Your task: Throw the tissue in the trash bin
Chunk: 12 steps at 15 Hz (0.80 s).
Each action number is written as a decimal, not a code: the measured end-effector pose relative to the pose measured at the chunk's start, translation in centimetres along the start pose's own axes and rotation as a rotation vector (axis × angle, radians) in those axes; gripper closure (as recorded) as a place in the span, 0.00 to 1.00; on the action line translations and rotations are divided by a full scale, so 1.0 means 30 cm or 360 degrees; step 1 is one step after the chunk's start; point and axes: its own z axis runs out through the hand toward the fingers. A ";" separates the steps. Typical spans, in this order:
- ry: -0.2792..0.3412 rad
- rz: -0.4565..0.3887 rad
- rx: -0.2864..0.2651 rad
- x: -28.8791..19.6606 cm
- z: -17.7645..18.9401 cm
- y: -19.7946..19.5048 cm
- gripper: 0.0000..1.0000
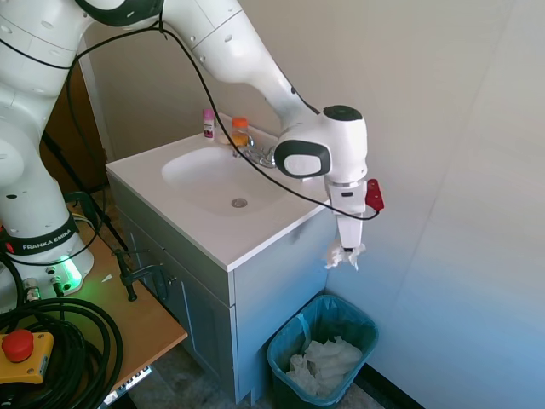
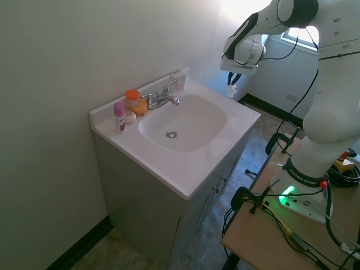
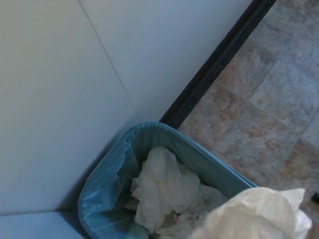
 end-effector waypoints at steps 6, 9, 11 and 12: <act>-0.0116 -0.0120 0.0082 0.040 -0.168 0.012 0.00; -0.0120 -0.0228 0.0173 0.018 -0.318 0.034 0.00; -0.0120 -0.0340 0.0232 -0.043 -0.427 0.054 0.00; -0.0117 -0.0396 0.0259 -0.082 -0.482 0.065 0.00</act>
